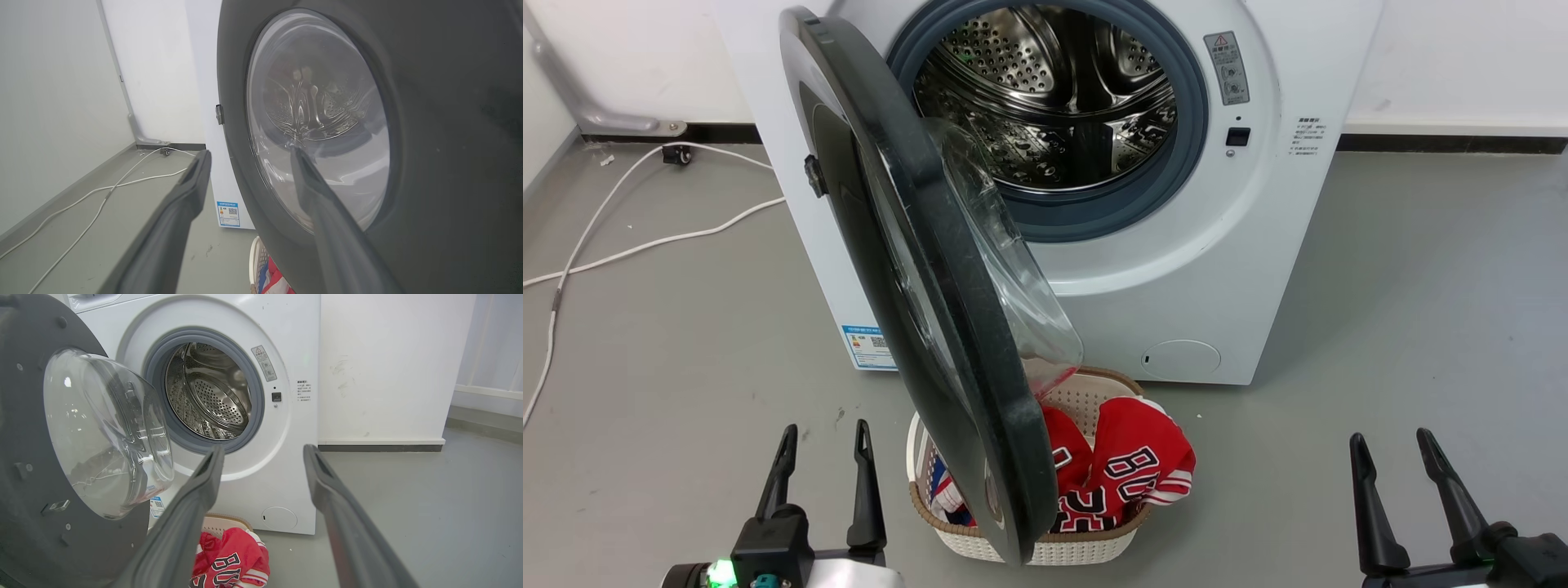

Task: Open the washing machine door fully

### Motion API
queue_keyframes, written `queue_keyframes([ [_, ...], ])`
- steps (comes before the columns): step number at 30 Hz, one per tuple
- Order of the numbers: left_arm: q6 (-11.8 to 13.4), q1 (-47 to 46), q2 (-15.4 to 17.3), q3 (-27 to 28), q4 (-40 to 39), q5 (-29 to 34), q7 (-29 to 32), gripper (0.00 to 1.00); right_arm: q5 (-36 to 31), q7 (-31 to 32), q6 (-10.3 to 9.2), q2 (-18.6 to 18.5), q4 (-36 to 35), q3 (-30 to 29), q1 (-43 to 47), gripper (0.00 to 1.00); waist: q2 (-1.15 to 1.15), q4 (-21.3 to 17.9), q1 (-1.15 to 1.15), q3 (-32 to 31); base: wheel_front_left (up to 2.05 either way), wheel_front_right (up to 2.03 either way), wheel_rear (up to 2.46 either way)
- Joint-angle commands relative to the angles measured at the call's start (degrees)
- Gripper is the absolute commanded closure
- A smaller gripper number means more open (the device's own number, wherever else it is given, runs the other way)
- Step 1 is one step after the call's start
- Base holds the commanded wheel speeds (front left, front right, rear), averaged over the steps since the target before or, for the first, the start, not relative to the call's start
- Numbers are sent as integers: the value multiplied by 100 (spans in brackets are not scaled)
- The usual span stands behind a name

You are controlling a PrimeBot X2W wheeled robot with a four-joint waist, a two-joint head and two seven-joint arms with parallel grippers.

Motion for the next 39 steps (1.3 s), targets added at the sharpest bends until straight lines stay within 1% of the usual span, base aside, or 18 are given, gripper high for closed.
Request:
queue_keyframes([
  [1, 12, 33, -4, 7, 4, -5, -14, 0, 29, -12, -1, 20, 4, 5, 27, 0, 0, 2, 0, -2, 0, 0, 0],
  [3, 52, 24, -5, 23, 12, -10, -14, 0, 35, -12, -1, 20, -16, -2, 15, 0, 0, 3, 0, -3, 0, 0, 0],
  [4, 60, 27, -5, 22, 27, -11, -14, 26, 26, -12, -1, 21, -10, -3, 15, 0, 0, 3, 0, -3, 0, 0, 0],
  [5, 95, 26, -5, 34, 22, 29, -14, 87, 23, -12, -1, 21, -5, -2, 13, 0, 0, 3, 0, -3, 0, 0, 0],
  [6, 99, 27, -5, 45, 16, 25, -14, 100, 30, -12, -1, 21, -1, 2, 9, 0, 0, 1, 0, -4, 0, 0, 0],
  [11, 158, -103, -4, 202, -211, 105, -14, 100, 53, -12, -1, 21, 30, 29, -1, 0, 0, 4, 0, 3, 0, 0, 0],
  [15, 198, -271, 19, 264, -702, 244, -14, 100, 60, -12, -1, 21, 41, 46, -19, 0, 0, 13, 0, 17, 0, 0, 0],
  [20, 207, -534, 76, 65, -1515, 470, -14, 100, 86, -12, -1, 21, 44, 62, -42, 0, 0, 15, 0, 36, 0, 0, 0],
  [23, 247, -652, 93, -191, -2013, 627, -13, 100, 62, -12, -1, 20, 62, 73, -48, 0, 0, 17, 0, 41, 0, 0, 0],
  [27, 218, -800, 164, -524, -2348, 738, -13, 100, 36, -12, -1, 21, 73, 107, -70, 0, 0, 16, 0, 56, 0, 0, 0],
  [28, 164, -896, 205, -827, -2493, 811, -13, 100, 37, -12, -1, 21, 78, 136, -88, 0, 0, 16, 0, 57, 0, 0, 0],
  [33, 24, -1085, 213, -1442, -2618, 842, -13, 100, 40, -12, -1, 22, 71, 156, -64, 0, 0, 40, 0, 61, 0, 0, 0],
  [39, -144, -1290, 163, -2137, -2449, 734, -13, 100, 53, -12, -1, 21, 64, 220, -92, 0, 0, 38, 0, 79, 0, 0, 0],
])
